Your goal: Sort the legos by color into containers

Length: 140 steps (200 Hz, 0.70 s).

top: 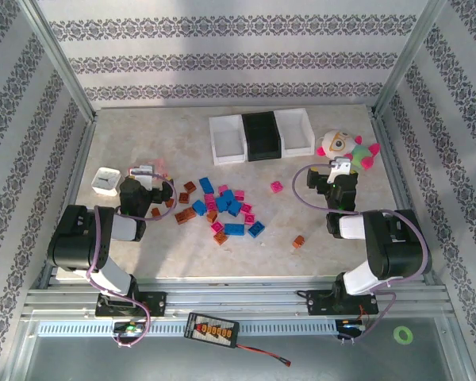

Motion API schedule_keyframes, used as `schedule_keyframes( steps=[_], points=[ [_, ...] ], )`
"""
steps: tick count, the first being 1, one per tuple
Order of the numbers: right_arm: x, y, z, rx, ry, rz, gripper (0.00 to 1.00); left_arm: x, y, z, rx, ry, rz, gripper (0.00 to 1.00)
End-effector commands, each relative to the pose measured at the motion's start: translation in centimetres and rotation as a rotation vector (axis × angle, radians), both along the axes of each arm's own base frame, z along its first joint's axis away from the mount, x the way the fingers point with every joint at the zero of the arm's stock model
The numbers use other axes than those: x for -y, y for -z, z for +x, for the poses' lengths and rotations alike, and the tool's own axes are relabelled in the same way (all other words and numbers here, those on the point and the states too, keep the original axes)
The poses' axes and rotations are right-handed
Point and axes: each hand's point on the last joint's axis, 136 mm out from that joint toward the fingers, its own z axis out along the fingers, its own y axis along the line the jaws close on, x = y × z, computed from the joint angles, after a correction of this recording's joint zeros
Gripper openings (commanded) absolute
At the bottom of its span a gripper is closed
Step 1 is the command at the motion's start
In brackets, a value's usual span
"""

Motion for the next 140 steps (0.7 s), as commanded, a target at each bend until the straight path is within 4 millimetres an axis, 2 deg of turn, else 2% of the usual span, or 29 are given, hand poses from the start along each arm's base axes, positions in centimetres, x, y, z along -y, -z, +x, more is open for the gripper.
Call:
schedule_keyframes(
  steps=[1,72,101,140],
  points=[
    [0.2,-0.1,-0.1,0.011,-0.003,0.003,0.98,-0.7,-0.6,0.4,0.014,-0.025,-0.002,0.99],
    [0.1,-0.1,-0.1,0.01,-0.005,0.004,0.98,-0.7,-0.6,0.4,0.01,-0.024,-0.004,0.99],
    [0.2,0.0,-0.1,0.009,-0.004,0.002,0.98,-1.6,-0.5,0.5,0.004,-0.077,-0.001,0.99],
    [0.2,-0.6,-0.2,0.019,-0.004,0.001,0.98,-1.6,-0.5,0.5,0.005,-0.08,0.0,0.99]
  ],
)
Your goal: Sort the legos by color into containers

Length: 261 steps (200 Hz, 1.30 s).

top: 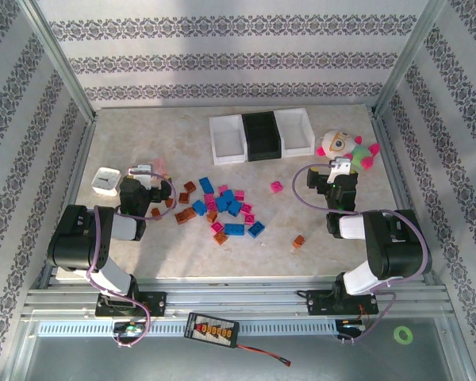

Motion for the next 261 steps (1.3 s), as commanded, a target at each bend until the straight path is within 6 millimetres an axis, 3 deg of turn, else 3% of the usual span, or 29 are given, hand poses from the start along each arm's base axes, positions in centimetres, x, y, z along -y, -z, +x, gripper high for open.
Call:
schedule_keyframes(
  steps=[1,28,60,84,119,153,183,220,261],
  points=[
    [0.2,-0.6,-0.2,0.019,-0.004,0.001,0.98,-0.7,-0.5,0.4,0.008,-0.029,-0.009,0.99],
    [0.1,-2.7,-0.6,0.014,-0.005,-0.008,0.98,0.4,-1.8,-0.1,0.032,0.021,0.016,0.99],
    [-0.2,-5.8,-1.7,-0.034,0.0,0.035,0.98,2.3,-5.0,-0.9,0.044,0.106,0.05,0.99],
    [-1.9,-8.0,-2.4,-0.15,-0.03,0.084,0.98,5.7,-7.8,-1.7,0.065,0.231,0.116,0.99],
    [-5.8,-9.0,-3.3,-0.331,-0.109,0.108,0.98,13.5,-9.5,-4.0,0.064,0.468,0.185,0.99],
    [-9.4,-6.9,-3.8,-0.553,-0.193,0.125,0.98,19.6,-10.0,-7.0,0.07,0.666,0.111,0.99],
    [-12.0,-3.4,-3.8,-0.726,-0.25,0.072,0.98,23.0,-9.6,-9.0,0.067,0.785,0.06,0.99],
    [-13.4,1.2,-2.9,-0.88,-0.233,0.0,0.98,24.2,-8.5,-10.2,0.047,0.84,0.028,0.99],
    [-15.8,4.4,-1.7,-0.953,-0.27,-0.052,0.94,24.1,-7.9,-10.5,0.037,0.843,0.032,0.99]
  ],
)
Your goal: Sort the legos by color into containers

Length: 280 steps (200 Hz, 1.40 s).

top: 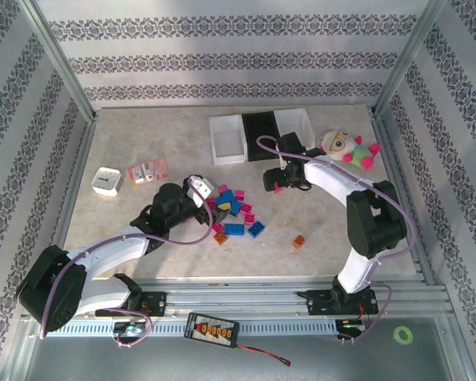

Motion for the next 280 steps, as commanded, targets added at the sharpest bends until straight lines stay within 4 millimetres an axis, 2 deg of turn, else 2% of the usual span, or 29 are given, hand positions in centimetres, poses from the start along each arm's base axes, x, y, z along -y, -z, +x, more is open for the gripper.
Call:
schedule_keyframes(
  steps=[1,24,54,101,125,146,160,180,197,232,254,280],
  points=[
    [-0.9,0.6,0.5,-0.026,-0.019,-0.034,0.94,0.6,0.4,-0.7,-0.011,0.031,-0.014,0.99],
    [-1.7,2.1,1.0,-0.06,-0.031,-0.041,0.86,0.7,0.7,-0.8,-0.016,0.035,-0.007,0.99],
    [-2.2,3.6,1.5,-0.086,-0.03,-0.04,0.7,0.7,0.8,-0.8,-0.023,0.035,-0.021,0.99],
    [-2.2,5.0,1.8,-0.106,-0.027,-0.054,0.48,0.9,0.8,-0.9,-0.034,0.039,-0.037,0.99],
    [-2.1,5.0,1.7,-0.106,-0.026,-0.061,0.35,0.9,0.8,-1.0,-0.036,0.042,-0.042,0.99],
    [-1.9,3.9,1.8,-0.08,-0.022,-0.059,0.26,0.9,0.9,-1.0,-0.037,0.038,-0.041,0.99],
    [-2.0,2.4,2.0,-0.044,-0.017,-0.044,0.25,0.9,0.8,-1.0,-0.036,0.037,-0.046,0.99],
    [-2.0,-0.7,3.0,0.048,0.001,0.0,0.23,0.9,0.8,-1.0,-0.038,0.039,-0.049,0.99],
    [-1.5,-3.7,4.6,0.156,0.04,0.047,0.23,1.0,0.8,-1.0,-0.038,0.041,-0.05,0.99],
    [1.7,-8.4,9.4,0.375,0.198,0.134,0.18,1.5,0.8,-0.7,-0.039,0.052,-0.058,0.99],
    [4.1,-9.6,12.5,0.465,0.296,0.161,0.16,1.5,0.8,-0.6,-0.042,0.047,-0.067,0.99],
    [6.1,-8.7,15.9,0.503,0.369,0.194,0.14,1.5,1.0,-0.6,-0.049,0.041,-0.074,0.99]
  ],
)
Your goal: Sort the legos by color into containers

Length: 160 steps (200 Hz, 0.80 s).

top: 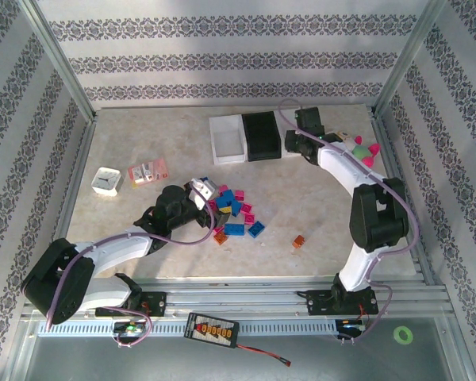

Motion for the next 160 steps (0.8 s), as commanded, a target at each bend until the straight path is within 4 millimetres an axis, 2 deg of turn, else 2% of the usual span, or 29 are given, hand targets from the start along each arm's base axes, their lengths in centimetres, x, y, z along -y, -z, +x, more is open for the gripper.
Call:
schedule_keyframes(
  steps=[1,36,65,76,86,88,97,114,137,160],
  points=[
    [1.5,-0.3,4.1,0.094,0.09,0.054,0.14,1.0,-0.9,-0.3,0.017,0.03,-0.046,0.99],
    [2.5,2.3,6.9,0.065,0.11,0.074,0.16,0.8,-0.7,-0.4,0.007,0.019,-0.044,0.99],
    [2.8,2.6,7.8,0.052,0.113,0.097,0.2,0.8,-0.6,-0.4,-0.006,0.013,-0.041,0.99],
    [2.9,2.1,7.9,0.069,0.107,0.097,0.28,0.8,-0.5,-0.4,-0.012,0.01,-0.041,0.99],
    [2.7,1.5,7.8,0.079,0.094,0.099,0.44,0.6,-0.5,-0.1,-0.018,-0.009,-0.04,0.99],
    [2.7,1.3,7.7,0.082,0.089,0.099,0.49,0.6,-0.6,-0.1,-0.019,-0.014,-0.041,0.99],
    [2.6,0.8,7.4,0.09,0.078,0.1,0.58,0.2,-0.6,0.4,-0.029,-0.051,-0.041,0.99],
    [2.3,-0.3,6.4,0.11,0.056,0.111,0.69,-0.5,-0.5,1.2,-0.058,-0.116,-0.008,0.99],
    [1.3,-2.2,4.2,0.135,-0.012,0.139,0.78,-2.2,-0.1,2.4,-0.112,-0.244,0.055,0.99],
    [-0.2,-3.3,1.0,0.152,-0.105,0.129,0.85,-4.9,-0.2,3.3,-0.167,-0.436,0.064,0.99]
  ],
)
